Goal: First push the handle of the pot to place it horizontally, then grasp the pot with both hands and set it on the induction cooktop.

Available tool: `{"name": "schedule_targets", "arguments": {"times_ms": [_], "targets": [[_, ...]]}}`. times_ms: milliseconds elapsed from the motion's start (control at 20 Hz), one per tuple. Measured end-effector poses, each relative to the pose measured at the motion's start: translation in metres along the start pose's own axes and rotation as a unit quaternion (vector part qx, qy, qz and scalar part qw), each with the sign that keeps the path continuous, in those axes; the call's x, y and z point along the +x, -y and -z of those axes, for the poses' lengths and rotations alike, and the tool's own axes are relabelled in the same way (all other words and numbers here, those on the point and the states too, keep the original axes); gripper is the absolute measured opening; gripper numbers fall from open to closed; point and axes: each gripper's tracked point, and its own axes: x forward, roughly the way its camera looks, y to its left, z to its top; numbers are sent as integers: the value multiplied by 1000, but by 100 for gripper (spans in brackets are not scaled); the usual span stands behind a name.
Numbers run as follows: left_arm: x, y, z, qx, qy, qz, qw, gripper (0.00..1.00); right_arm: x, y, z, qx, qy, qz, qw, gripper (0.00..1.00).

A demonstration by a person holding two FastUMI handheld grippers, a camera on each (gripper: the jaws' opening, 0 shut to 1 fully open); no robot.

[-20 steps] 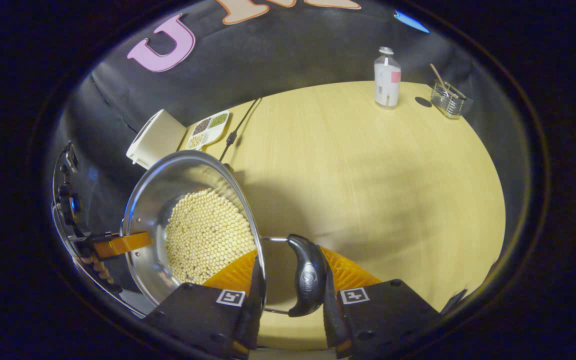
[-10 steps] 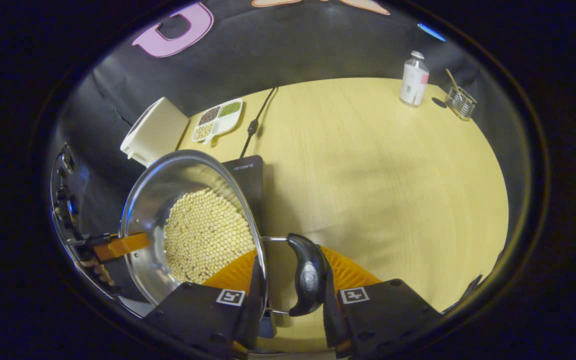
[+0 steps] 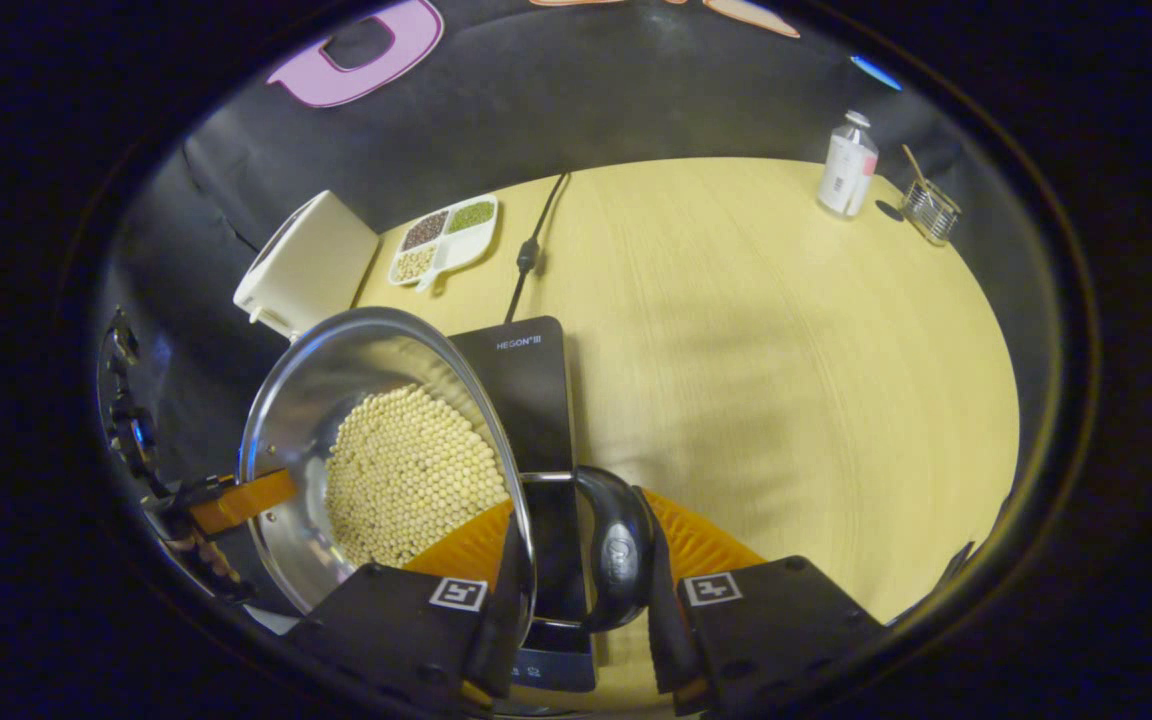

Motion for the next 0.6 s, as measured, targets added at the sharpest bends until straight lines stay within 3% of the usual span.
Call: {"name": "schedule_targets", "arguments": {"times_ms": [150,200,250,300,450,600], "targets": [[4,-5,-6,23,28,-14,999,61,1,-2,0,5,17,18,1000,54],[8,-6,-6,35,35,-20,999,63,1,-3,-1,7,20,19,1000,63],[13,-7,2,40,24,-23,999,68,0,-4,1,12,18,20,1000,64],[14,-4,15,32,5,-21,999,69,1,-4,1,20,18,20,999,59],[15,-1,23,-18,4,-18,1000,86,-5,-6,-6,49,26,11,998,63],[4,-1,18,-15,32,-23,999,82,-16,2,-10,59,36,12,998,72]]}}
